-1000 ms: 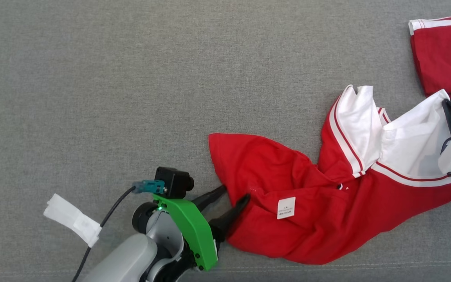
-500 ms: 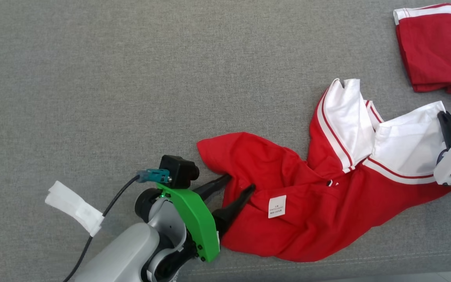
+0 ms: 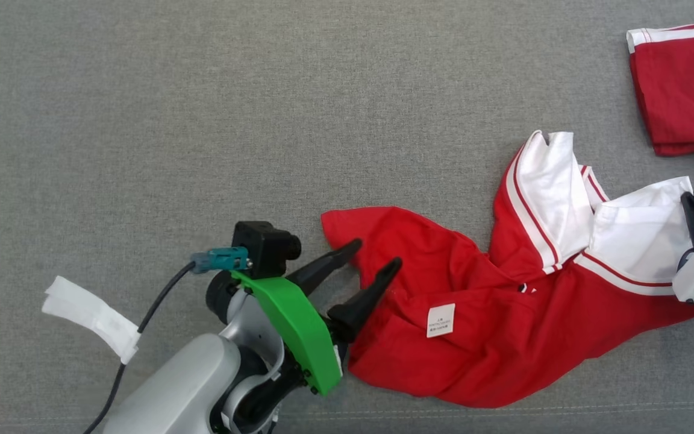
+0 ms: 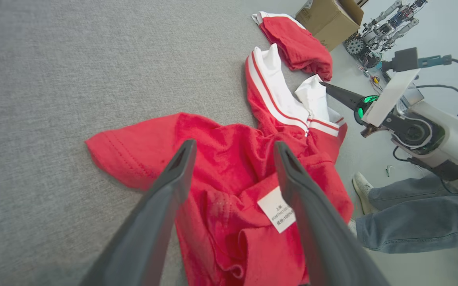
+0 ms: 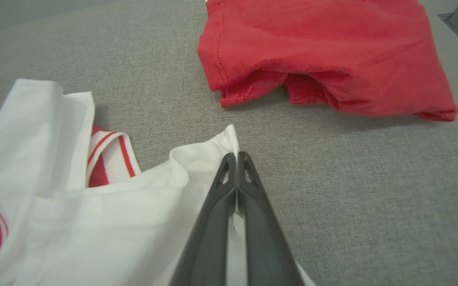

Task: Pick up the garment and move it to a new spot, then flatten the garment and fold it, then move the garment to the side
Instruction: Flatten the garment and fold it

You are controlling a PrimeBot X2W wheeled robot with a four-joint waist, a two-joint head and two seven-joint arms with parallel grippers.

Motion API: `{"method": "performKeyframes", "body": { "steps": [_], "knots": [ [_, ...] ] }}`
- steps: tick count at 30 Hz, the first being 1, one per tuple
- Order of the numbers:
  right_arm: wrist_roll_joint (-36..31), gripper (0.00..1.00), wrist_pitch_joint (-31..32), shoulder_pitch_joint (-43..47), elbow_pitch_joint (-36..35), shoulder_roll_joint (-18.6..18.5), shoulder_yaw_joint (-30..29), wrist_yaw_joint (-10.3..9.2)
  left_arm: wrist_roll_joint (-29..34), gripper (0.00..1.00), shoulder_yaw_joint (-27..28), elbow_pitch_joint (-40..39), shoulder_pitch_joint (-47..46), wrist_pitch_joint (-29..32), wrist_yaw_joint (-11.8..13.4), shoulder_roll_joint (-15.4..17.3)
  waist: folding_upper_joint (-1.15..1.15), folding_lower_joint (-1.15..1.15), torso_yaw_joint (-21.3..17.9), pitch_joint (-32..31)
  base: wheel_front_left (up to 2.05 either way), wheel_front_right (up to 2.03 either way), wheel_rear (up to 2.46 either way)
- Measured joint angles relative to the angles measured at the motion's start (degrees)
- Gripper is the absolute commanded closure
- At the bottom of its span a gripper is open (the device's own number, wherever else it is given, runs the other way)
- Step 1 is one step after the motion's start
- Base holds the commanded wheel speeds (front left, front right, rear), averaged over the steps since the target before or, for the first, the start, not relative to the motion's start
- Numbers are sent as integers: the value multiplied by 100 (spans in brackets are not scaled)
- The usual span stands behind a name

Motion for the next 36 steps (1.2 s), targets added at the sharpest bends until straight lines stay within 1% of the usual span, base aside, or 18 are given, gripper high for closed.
{"method": "performKeyframes", "body": {
  "steps": [6,11,16,21,29,30,31,32,33,34,36],
  "knots": [
    [0,100,2,-1,-60,27,69,-26,-71,0,-325,-118,1,153,-26,-142,0,0,32,-1,0,0,0],
    [-1,100,59,-3,-152,73,125,-26,-62,0,-453,88,3,283,13,-193,0,0,-6,59,0,0,0],
    [-1,100,60,-4,-185,110,131,-26,3,0,-454,405,3,313,130,-186,0,0,-98,146,0,0,0],
    [-1,100,59,-4,-183,124,68,-27,4,0,-460,650,3,358,136,-190,0,0,-193,233,0,0,0],
    [-1,100,54,-2,-177,143,27,-27,44,0,-469,786,-7,353,123,-203,0,0,-211,249,0,0,0],
    [-1,100,54,-2,-175,145,26,-27,43,17,-472,792,-7,353,120,-212,0,0,-209,247,0,0,0],
    [-1,100,53,-2,-169,146,23,-27,41,17,-480,803,-7,354,102,-230,0,0,-205,245,0,0,0],
    [-1,100,53,-1,-167,146,20,-29,38,71,-491,810,-8,355,74,-247,0,0,-198,240,0,0,0],
    [-1,100,53,-1,-166,146,20,-29,33,97,-494,813,-8,354,70,-269,0,0,-192,236,0,0,0],
    [-1,100,53,-1,-167,147,21,-29,32,100,-494,814,-8,354,69,-300,0,0,-187,233,0,0,0],
    [-1,100,52,-1,-156,148,11,-29,30,100,-505,835,-8,353,13,-348,0,0,-172,224,0,0,0]
  ]
}}
